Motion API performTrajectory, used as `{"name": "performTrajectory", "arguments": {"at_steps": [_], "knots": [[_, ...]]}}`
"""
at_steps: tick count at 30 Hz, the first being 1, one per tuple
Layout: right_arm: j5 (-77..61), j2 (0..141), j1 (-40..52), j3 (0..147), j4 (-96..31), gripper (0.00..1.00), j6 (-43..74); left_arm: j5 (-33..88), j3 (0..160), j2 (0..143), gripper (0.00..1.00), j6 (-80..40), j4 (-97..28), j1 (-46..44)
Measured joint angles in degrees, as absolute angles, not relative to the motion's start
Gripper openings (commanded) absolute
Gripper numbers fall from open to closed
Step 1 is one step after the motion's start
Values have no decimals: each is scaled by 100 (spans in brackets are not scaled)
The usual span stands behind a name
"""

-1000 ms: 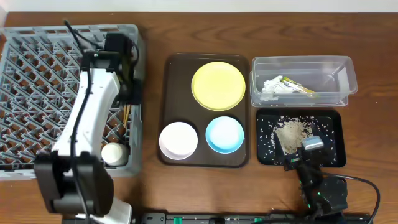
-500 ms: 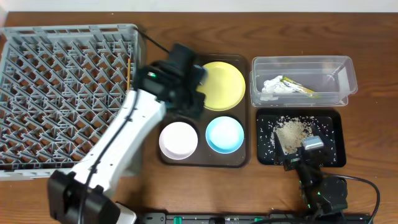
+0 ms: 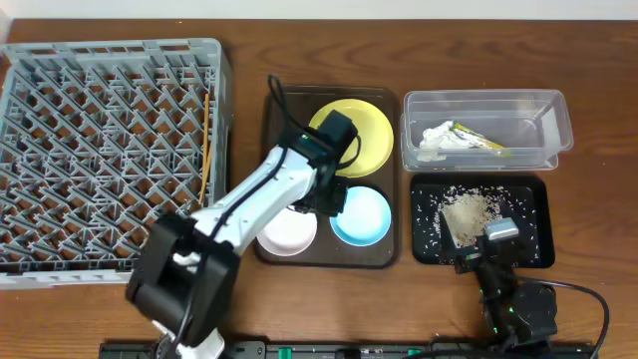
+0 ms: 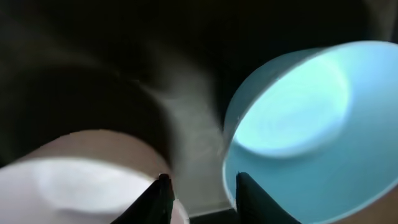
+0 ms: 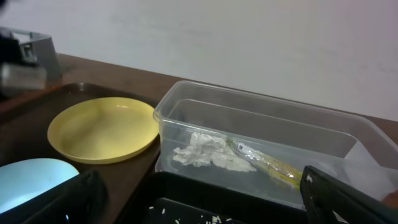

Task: Sort waste into correct bins and load items into the dishwasher
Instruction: 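Move the left gripper to the light-blue bowl and grasp its rim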

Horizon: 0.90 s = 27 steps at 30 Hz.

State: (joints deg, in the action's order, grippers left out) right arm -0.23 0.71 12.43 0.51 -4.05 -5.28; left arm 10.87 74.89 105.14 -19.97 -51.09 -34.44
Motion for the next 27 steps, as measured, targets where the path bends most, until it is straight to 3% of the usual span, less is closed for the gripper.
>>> {"name": "performTrajectory", "arguments": {"at_steps": [6, 10, 20, 27], "knots": [[-23, 71, 1243, 51, -405, 99, -528, 1297, 7487, 10855, 35, -2099, -5046, -3559], [-23, 71, 1243, 51, -405, 99, -528, 1343, 7487, 11142, 6, -2150, -4982, -3636], [-23, 71, 1243, 51, -405, 99, -528, 1315, 7673, 11021, 6, -2121, -5522, -3559], [-23, 71, 1234, 51, -405, 99, -528, 589, 8016, 9537, 6, -2084, -6112, -3173]]}}
